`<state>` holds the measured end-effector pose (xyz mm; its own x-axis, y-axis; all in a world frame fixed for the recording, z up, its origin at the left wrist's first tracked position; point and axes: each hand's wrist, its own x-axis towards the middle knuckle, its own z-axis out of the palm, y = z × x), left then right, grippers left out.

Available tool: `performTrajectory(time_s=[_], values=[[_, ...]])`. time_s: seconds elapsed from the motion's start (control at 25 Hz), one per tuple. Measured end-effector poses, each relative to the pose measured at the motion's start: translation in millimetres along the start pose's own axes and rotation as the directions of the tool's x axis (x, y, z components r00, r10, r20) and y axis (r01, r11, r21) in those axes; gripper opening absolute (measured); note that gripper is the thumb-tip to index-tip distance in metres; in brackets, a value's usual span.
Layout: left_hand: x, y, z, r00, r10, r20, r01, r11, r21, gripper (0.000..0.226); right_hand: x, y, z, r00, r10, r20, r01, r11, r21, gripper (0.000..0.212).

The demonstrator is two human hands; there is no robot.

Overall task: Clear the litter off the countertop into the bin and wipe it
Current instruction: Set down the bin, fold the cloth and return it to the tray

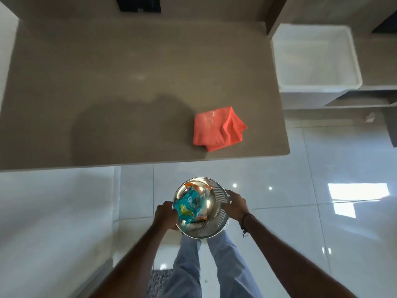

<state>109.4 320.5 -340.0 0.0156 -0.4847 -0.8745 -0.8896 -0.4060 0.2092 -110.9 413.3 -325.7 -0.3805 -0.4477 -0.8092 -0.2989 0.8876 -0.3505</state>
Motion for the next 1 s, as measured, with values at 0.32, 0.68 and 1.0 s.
performTrajectory(time_s=[0.32,0.68,1.0], values=[[123,-11,133,0.995,-0.037,0.091,0.04,0.999,-0.037,0.054,139,97,79,0.98,0.192,0.042,-0.194,0.979,0.057,0.065],[162,-36,168,0.968,-0.062,0.241,0.09,0.99,-0.105,0.047,183,126,96,0.929,0.33,0.169,-0.364,0.898,0.247,0.065],[-42,38,56,0.976,0.188,0.112,-0.134,0.917,-0.376,0.034,-8,14,-18,0.971,0.158,0.18,-0.234,0.792,0.564,0.014]])
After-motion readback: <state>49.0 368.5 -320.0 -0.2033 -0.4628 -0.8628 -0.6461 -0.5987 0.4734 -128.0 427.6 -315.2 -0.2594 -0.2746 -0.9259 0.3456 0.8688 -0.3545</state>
